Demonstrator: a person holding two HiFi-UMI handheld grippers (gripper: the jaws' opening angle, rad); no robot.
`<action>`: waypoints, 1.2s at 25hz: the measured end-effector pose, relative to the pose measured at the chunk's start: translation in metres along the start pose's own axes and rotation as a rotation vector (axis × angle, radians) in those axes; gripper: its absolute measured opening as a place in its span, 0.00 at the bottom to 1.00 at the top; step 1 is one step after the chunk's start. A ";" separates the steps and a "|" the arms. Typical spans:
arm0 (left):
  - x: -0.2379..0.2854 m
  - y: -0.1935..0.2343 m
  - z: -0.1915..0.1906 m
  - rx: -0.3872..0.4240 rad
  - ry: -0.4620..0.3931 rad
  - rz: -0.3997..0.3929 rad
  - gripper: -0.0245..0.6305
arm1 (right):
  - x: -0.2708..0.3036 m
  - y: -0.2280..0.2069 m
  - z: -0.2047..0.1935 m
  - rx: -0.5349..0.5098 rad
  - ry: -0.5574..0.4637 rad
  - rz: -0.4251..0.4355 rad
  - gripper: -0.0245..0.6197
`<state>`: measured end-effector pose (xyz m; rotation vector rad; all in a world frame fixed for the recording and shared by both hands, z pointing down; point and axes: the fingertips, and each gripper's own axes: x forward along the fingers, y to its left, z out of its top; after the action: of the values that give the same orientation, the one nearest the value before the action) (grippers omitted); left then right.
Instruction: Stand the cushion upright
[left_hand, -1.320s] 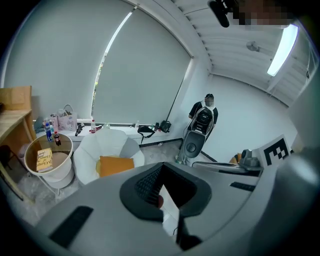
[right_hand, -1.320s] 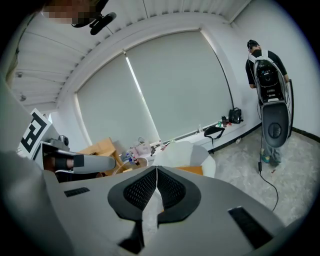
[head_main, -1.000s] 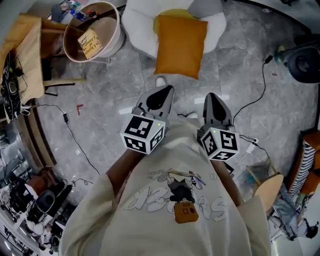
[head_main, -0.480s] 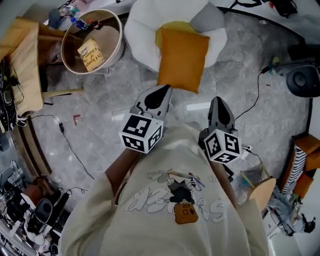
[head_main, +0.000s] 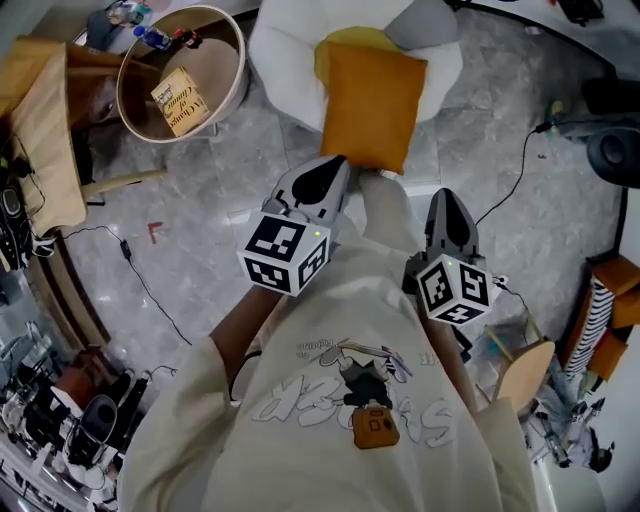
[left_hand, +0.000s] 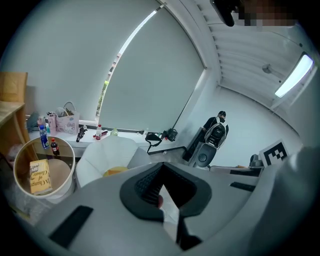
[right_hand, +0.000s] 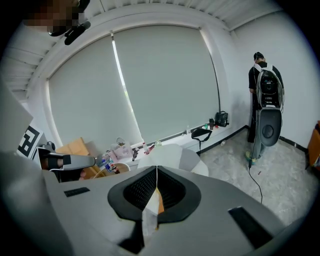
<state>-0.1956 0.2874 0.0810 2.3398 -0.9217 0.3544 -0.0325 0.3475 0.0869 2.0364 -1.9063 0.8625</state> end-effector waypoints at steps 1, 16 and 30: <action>0.002 0.002 0.002 0.000 0.001 0.002 0.04 | 0.003 -0.001 0.003 0.000 -0.002 -0.001 0.08; 0.069 0.018 0.009 -0.038 0.091 0.110 0.04 | 0.088 -0.047 0.037 -0.055 0.085 0.093 0.08; 0.198 0.059 -0.035 -0.100 0.227 0.167 0.05 | 0.211 -0.102 -0.004 -0.127 0.322 0.334 0.08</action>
<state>-0.0938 0.1698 0.2212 2.0868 -1.0006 0.6132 0.0614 0.1870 0.2296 1.4265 -2.0777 1.0398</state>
